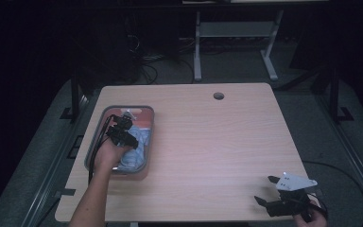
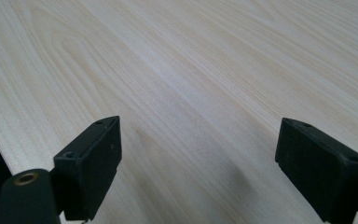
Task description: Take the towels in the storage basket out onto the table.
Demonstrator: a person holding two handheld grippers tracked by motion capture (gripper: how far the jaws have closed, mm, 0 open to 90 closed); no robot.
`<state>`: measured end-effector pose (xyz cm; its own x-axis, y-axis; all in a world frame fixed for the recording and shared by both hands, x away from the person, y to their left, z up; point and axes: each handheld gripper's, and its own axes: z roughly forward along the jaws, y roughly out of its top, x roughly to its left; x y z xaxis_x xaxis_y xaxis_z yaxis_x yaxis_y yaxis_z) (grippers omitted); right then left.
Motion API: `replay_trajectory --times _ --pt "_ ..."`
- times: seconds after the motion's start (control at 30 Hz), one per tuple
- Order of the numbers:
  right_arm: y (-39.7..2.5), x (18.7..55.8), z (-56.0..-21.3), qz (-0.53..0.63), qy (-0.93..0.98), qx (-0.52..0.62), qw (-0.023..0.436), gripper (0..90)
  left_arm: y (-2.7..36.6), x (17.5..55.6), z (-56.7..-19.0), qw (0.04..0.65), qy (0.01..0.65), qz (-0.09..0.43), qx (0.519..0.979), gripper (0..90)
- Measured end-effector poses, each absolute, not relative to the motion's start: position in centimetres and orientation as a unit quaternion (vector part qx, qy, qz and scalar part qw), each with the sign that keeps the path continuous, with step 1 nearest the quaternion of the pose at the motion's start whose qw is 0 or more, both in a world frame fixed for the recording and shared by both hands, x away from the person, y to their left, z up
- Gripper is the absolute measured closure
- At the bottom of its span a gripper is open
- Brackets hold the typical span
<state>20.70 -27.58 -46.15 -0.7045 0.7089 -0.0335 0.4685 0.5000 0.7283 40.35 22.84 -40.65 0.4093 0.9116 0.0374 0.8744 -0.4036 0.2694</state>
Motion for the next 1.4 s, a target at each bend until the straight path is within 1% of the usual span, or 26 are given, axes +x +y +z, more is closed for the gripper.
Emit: replay_trajectory --times 0.23,0.5,0.67,0.8,0.93,1.2,1.4 --pt "-27.6 20.8 -46.2 0.359 0.851 0.345 0.167 13.8 22.9 40.5 -41.0 0.088 0.537 0.085 0.835 55.0" --pt "-28.0 20.7 -46.1 0.362 0.848 0.345 0.172 13.8 23.0 40.5 -40.9 0.093 0.55 0.08 0.826 60.2" --pt "-28.6 20.7 -46.0 0.367 0.839 0.36 0.175 13.8 23.3 40.3 -40.7 0.102 0.553 0.07 0.824 61.7" --pt "-28.7 20.8 -46.0 0.367 0.838 0.363 0.178 13.8 24.0 39.9 -40.1 0.131 0.557 0.048 0.819 62.2" --pt "-28.6 21.0 -46.0 0.364 0.84 0.359 0.179 13.8 24.5 39.5 -39.6 0.14 0.56 0.052 0.815 62.2" --pt "-28.8 20.7 -45.8 0.367 0.836 0.364 0.182 13.8 24.9 38.5 -38.1 0.194 0.558 0.039 0.806 62.2" --pt "-28.8 20.6 -45.6 0.37 0.836 0.361 0.184 13.8 25.5 37.6 -36.6 0.228 0.555 0.041 0.799 62.1"
